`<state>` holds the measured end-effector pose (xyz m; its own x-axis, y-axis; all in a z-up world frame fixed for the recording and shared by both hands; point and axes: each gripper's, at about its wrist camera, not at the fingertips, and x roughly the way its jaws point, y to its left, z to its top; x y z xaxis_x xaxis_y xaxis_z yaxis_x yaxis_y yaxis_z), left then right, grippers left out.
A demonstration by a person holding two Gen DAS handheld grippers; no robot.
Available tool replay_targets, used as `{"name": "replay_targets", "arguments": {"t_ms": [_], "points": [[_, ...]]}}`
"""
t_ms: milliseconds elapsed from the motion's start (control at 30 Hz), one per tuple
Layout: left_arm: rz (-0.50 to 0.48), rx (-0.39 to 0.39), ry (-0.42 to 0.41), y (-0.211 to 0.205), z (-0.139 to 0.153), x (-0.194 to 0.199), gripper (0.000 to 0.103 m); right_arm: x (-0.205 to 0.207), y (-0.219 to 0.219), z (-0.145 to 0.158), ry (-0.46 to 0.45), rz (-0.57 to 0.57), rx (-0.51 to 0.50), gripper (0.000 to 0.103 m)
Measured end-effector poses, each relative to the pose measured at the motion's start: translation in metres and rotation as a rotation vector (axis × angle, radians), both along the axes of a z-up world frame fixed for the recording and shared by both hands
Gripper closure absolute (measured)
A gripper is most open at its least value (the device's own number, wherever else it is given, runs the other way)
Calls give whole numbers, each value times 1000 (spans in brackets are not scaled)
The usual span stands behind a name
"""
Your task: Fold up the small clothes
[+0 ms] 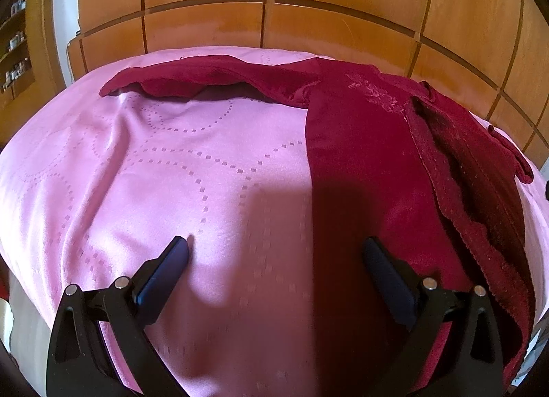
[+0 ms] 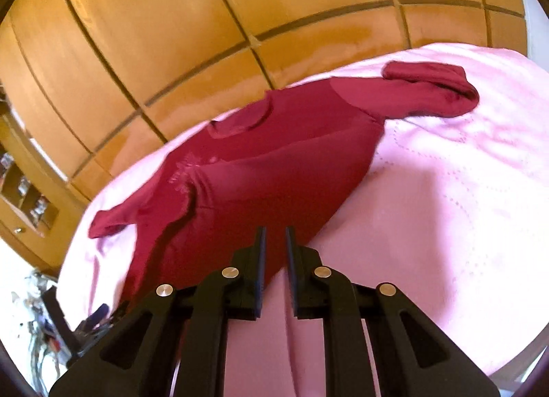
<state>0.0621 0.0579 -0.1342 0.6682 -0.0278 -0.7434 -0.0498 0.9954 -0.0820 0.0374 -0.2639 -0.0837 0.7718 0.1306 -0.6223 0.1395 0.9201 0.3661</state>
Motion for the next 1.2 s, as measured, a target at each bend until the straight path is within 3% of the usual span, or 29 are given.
{"name": "replay_targets", "arguments": {"t_ms": [67, 100, 200, 267, 367, 467, 500, 567, 633, 667, 800, 967, 1200], "points": [[9, 5, 0, -1, 0, 0, 2, 6, 16, 8, -35, 40, -31, 50], [11, 5, 2, -1, 1, 0, 2, 11, 30, 15, -73, 65, -43, 13], [16, -11, 7, 3, 4, -3, 2, 34, 71, 26, -132, 145, -118, 10], [31, -23, 5, 7, 7, -6, 2, 59, 101, 25, -107, 184, -220, 13], [41, -22, 8, 11, 8, -7, 2, 102, 132, 14, -47, 205, -316, 29], [41, -18, 7, 13, 9, -9, 2, 147, 144, -14, 91, 186, -371, 42], [39, -17, 7, 13, 8, -9, 2, 156, 143, -23, 132, 178, -382, 49], [35, -16, 9, 13, 8, -10, 2, 167, 137, -41, 204, 158, -398, 74], [33, -18, 8, 14, 8, -9, 2, 163, 123, -45, 189, 146, -341, 92], [32, -18, 7, 14, 7, -9, 2, 155, 114, -42, 165, 139, -300, 96], [13, -12, 8, 9, 6, -8, 2, 107, 75, -20, 66, 73, -174, 96], [-12, 4, -7, 0, 7, -11, 2, 29, 20, 2, -23, -18, -109, 96], [-21, 15, -9, -5, 7, -12, 2, -63, -52, -8, -41, -236, -27, 96]]}}
